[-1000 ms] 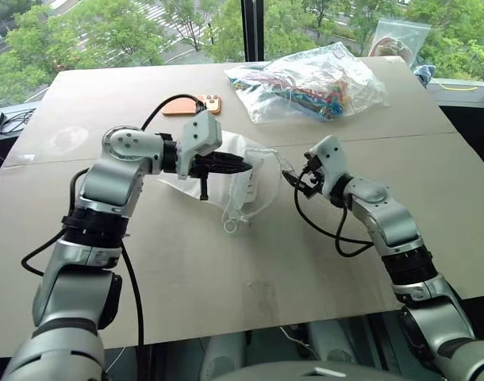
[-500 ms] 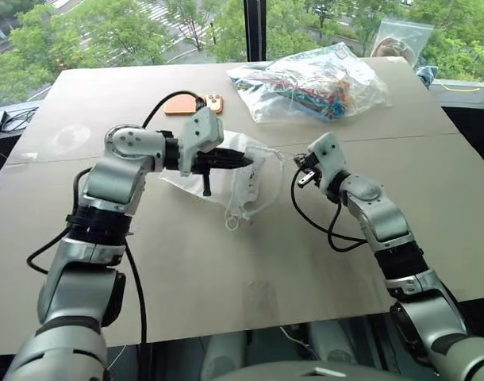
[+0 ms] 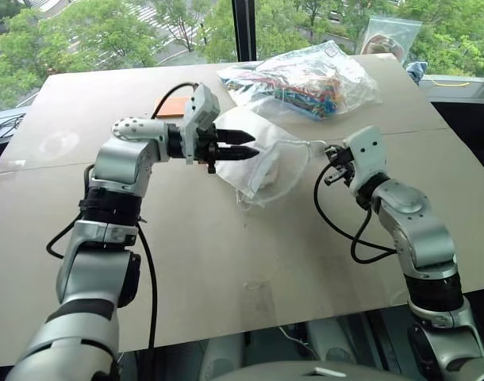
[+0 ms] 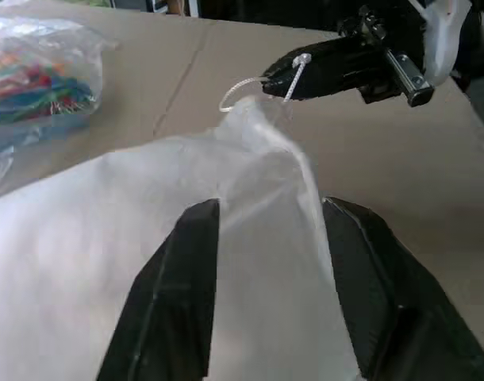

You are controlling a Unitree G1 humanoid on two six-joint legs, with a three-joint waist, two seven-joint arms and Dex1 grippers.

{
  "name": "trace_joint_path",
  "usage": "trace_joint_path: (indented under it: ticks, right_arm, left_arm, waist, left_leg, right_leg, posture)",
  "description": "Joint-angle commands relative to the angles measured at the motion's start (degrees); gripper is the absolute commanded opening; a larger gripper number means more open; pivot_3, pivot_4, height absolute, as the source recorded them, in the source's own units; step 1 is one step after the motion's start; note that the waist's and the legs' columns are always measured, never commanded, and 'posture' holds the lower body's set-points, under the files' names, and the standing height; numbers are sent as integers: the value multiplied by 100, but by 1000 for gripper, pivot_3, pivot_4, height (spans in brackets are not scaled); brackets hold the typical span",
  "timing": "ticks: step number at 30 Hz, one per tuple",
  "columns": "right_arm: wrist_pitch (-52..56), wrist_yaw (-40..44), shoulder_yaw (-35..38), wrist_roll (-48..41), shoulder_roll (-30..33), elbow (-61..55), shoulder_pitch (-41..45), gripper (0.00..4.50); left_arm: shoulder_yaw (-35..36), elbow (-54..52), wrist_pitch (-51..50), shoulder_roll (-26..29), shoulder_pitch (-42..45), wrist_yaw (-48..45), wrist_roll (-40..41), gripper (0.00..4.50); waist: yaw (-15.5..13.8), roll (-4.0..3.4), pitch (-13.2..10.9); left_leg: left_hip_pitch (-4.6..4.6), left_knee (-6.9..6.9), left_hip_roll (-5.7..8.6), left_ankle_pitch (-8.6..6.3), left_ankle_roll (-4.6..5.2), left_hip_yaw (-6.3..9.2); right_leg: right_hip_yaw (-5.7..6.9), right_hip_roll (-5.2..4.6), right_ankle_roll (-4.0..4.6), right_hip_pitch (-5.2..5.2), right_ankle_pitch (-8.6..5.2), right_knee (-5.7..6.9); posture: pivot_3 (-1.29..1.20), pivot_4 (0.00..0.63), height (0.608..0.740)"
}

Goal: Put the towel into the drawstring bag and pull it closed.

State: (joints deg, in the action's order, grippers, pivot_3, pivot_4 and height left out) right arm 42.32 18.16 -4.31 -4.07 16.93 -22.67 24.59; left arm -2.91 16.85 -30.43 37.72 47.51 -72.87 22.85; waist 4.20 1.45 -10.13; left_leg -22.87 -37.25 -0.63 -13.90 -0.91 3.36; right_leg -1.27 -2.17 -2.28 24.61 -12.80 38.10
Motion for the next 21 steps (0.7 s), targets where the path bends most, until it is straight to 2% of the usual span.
trace_joint_path:
  ticks: [1, 6, 10, 14, 21]
  right_arm:
    - [124, -58, 15, -79, -45, -439, -34, 0]
    - [150, -10, 5, -132, -18, -431, -55, 0]
    - [104, 53, -38, -144, 15, -276, 24, 0]
    - [122, 85, -85, -153, 21, -247, 49, 0]
    - [162, 65, -89, -156, 67, -275, 32, 0]
  left_arm:
    - [631, -721, -613, 539, -782, 143, 379, 3621]
    - [997, -1616, -741, 895, -2168, 359, 499, 3621]
    - [778, -2199, -393, 668, -2788, 727, 308, 3621]
    - [327, -2242, 161, 330, -2872, 1019, -105, 3621]
    - [-388, -1397, 1351, -106, -2437, 1164, -930, 3621]
  waist:
    - [3, 0, 0]
    - [-94, -1, -1]
    - [-236, -1, -1]
    - [-312, -1, 0]
    - [-307, -1, 0]
  left_leg:
    - [2, 0, 0, 0, 0, 3]
    - [1, 2, -1, 0, 0, 4]
    - [-2, -2, 4, 0, 0, 5]
    - [1, -5, 5, 0, -1, 5]
    - [3, -5, 3, 0, 0, 3]
  right_leg:
    - [-1, 3, 0, 0, 0, 2]
    - [2, 1, 0, 0, 0, 0]
    - [6, -8, -1, -4, 1, -6]
    - [9, -8, 0, -9, 1, -6]
    - [6, -3, 1, -9, 1, -5]
  posture:
    - [0, 150, 740]
    - [0, 150, 740]
    - [0, 150, 740]
    - [0, 150, 740]
    - [0, 150, 740]
